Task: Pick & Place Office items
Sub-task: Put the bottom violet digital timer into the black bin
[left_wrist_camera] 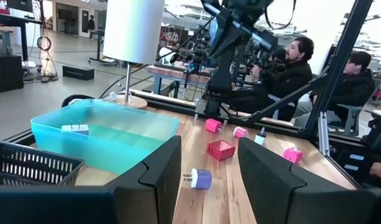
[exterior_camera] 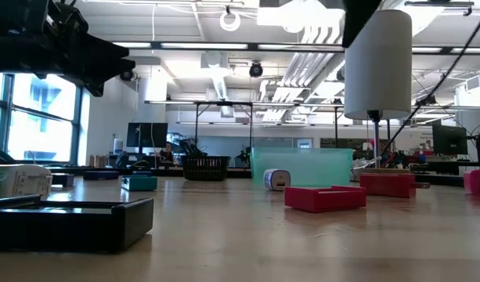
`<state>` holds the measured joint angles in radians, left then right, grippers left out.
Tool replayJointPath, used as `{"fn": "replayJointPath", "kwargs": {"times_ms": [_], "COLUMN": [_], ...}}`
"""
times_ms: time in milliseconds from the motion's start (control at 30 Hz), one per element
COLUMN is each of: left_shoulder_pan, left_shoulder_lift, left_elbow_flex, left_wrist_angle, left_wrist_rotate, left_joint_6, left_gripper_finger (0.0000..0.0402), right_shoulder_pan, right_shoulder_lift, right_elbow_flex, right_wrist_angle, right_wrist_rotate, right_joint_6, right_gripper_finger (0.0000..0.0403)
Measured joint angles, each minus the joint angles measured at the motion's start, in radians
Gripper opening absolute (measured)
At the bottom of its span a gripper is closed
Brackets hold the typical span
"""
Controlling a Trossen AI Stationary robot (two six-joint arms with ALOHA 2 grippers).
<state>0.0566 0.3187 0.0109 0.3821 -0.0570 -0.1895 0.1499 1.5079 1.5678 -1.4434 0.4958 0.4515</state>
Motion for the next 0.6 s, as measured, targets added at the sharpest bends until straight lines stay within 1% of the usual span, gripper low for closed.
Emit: {"fn": "replayJointPath", "kwargs": {"times_ms": [67,167,300,467,600], "left_shoulder_pan": [0.000,0.000,0.000,0.000,0.000], "left_shoulder_lift": [0.000,0.000,0.000,0.000,0.000], "left_elbow_flex": [0.000,0.000,0.000,0.000,0.000], "left_wrist_angle": [0.000,0.000,0.000,0.000,-0.012], "left_wrist_rotate": [0.000,0.000,0.000,0.000,0.000], "left_joint_6": [0.001,0.001,0.001,0.000,0.000], "left_gripper_finger": [0.0154,0.0154,0.0154,0.0154,0.0154], "right_shoulder_pan": [0.004,-0.001,-0.002,-0.029,-0.073], "right_shoulder_lift": [-0.096,-0.248,-0.458,-0.689,-0.802], "right_elbow_flex": [-0.104,-0.289,-0.596,-0.980,-1.208], "right_wrist_angle": [0.082,0.237,0.547,1.007,1.315], "right_wrist_rotate": [-0.003,-0.032,-0.101,-0.272,-0.391], "right_joint_6": [0.012,0.016,-0.019,-0.080,-0.098], "right_gripper_finger": [0.0005,0.0003,0.0003,0.0003,0.0003]}}
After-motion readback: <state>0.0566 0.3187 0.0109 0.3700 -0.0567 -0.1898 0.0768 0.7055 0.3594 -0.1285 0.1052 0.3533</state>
